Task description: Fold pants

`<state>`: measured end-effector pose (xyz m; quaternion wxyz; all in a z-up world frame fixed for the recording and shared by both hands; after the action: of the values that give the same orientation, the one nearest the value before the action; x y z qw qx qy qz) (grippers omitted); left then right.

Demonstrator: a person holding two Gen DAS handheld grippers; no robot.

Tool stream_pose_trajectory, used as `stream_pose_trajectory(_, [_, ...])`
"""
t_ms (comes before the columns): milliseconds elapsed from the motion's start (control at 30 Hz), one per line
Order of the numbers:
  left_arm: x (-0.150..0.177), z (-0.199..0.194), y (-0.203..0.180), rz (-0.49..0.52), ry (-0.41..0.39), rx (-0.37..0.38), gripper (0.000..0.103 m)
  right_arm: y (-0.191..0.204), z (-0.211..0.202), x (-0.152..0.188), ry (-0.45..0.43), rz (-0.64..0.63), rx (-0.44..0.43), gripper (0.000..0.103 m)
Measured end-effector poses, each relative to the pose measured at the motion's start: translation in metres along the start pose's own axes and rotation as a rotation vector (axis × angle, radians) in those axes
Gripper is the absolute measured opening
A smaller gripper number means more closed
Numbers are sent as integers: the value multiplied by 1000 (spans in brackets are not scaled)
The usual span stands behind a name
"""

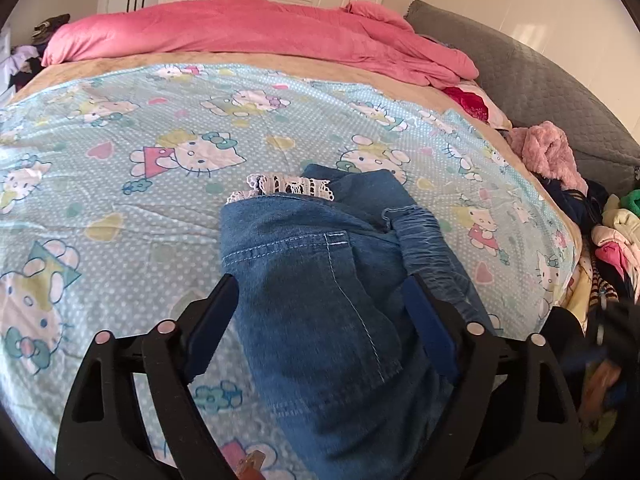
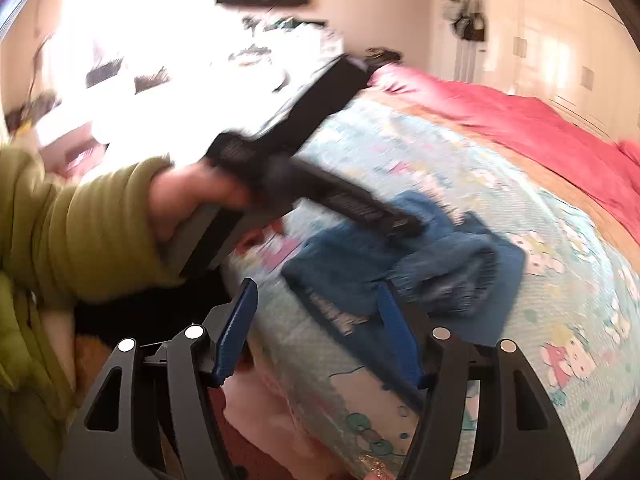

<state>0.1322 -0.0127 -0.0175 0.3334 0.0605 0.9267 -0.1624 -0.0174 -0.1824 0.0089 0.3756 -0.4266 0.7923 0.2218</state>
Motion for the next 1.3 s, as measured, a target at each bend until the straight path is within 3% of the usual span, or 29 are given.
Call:
stream_pose_trajectory(167, [4,-14,-1,12,-27,-39,88,-49,-16,-6,-49,171,116,62])
stream_pose_trajectory(267, [6,-20,-1,13,-33,-56,93,-74,-21,0,-42,260,196,62])
stream_pose_trajectory(433, [11,-20,10,-25,-26,-70,93,-108,-15,9,2,381,272,62])
stream_pose_trajectory(733, [18,-4,21,-97,8,-48,93,-142,45,28,146,544,227,62])
stream_pose_trajectory(900, [22,12,16,-100,48,-33,93,-150,75,43,243,609,144,62])
stream_pose_trajectory(967, [24,20,11,-87,68,-22,89,-150,79,47,239,625,123,63])
stream_pose_trajectory(1133, [22,29,2,-78,67,-5,60,-152,82,47,200,637,60,63])
stream_pose_trajectory(1200, [22,30,1,-88,58,8,55,-151,83,47,189,626,43,63])
stream_pose_trajectory(1300, [23,28,-2,-72,46,9,43,-145,83,46,165,593,12,46])
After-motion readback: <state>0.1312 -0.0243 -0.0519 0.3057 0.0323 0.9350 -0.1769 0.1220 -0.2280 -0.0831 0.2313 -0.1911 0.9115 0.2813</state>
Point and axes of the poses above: each gripper's, at about its wrist camera, not at the fingertips, and z roughly the way its jaws point, y to its left, x to its underside, the point moved 3 cm from there along z, roughly the way its jaws point, and after that the axes turned 1 degree about y, right-handed, at the moved point
